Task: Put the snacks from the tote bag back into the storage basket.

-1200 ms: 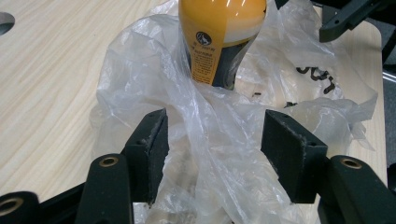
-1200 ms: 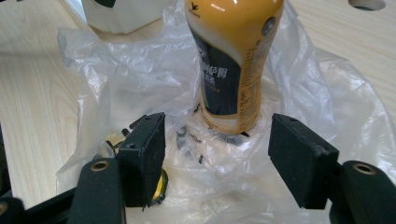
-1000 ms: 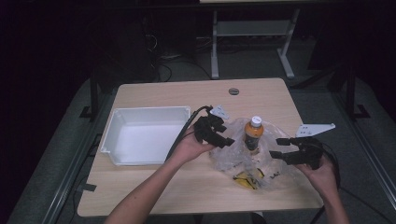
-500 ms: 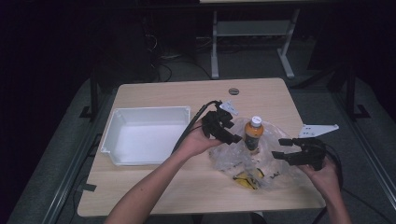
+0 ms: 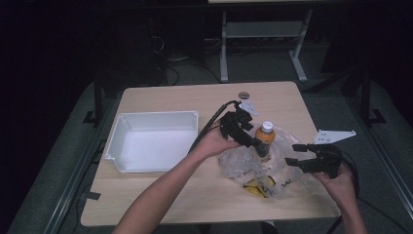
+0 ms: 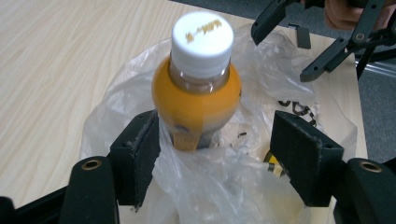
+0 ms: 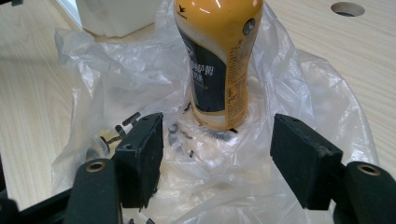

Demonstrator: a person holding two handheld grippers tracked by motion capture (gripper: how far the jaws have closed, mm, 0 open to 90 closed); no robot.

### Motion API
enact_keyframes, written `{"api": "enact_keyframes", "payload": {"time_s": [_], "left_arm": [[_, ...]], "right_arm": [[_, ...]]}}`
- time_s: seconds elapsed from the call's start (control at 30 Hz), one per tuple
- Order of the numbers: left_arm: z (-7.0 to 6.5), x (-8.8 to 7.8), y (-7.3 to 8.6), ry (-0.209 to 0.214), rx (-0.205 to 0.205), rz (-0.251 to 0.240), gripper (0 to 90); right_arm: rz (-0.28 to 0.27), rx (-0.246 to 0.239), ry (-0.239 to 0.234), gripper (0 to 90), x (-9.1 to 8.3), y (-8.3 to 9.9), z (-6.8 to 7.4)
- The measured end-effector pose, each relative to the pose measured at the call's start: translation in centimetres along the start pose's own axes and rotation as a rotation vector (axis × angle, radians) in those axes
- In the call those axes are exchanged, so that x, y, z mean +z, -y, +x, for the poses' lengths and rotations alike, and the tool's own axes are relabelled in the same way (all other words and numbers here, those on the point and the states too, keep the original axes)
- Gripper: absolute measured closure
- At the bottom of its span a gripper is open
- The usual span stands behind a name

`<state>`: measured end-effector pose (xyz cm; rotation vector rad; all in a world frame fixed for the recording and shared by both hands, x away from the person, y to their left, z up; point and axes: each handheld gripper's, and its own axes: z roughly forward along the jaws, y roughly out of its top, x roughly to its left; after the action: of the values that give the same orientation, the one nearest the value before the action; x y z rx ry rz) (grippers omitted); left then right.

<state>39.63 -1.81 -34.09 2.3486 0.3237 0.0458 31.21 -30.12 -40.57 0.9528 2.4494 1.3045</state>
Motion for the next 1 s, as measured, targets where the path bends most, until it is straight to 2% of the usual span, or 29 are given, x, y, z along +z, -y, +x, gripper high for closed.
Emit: {"api": "enact_keyframes", "payload": {"time_s": [0.03,0.37,0.57,0.73,0.83,0.9,1.0], "left_arm": [[-0.1,0.1,-0.2,0.002,-0.006,-0.003,32.3],[0.5,0.3,-1.6,0.006,0.034,0.012,32.3],[0.8,0.3,-2.6,0.024,0.047,-0.005,35.4],[0.9,0.8,-3.1,0.033,0.059,0.031,34.9],[1.1,1.0,-3.3,0.045,0.069,0.035,37.9],[1.0,1.2,-3.4,0.052,0.059,0.036,40.7],[1.3,1.3,-3.7,0.059,0.077,0.055,44.1]], "right_arm": [[-0.002,-0.002,-0.001,34.0,0.0,0.0,0.0],[-0.01,-0.004,0.01,32.7,-0.1,0.0,-0.1],[-0.013,0.0,0.011,32.0,-0.2,0.1,-0.2],[-0.019,-0.004,0.015,30.7,-0.3,0.0,-0.3],[-0.022,-0.003,0.015,30.2,-0.3,-0.1,-0.3],[-0.023,-0.001,0.014,30.2,-0.3,-0.1,-0.3],[-0.016,-0.011,0.018,30.1,-0.1,-0.2,-0.2]]}}
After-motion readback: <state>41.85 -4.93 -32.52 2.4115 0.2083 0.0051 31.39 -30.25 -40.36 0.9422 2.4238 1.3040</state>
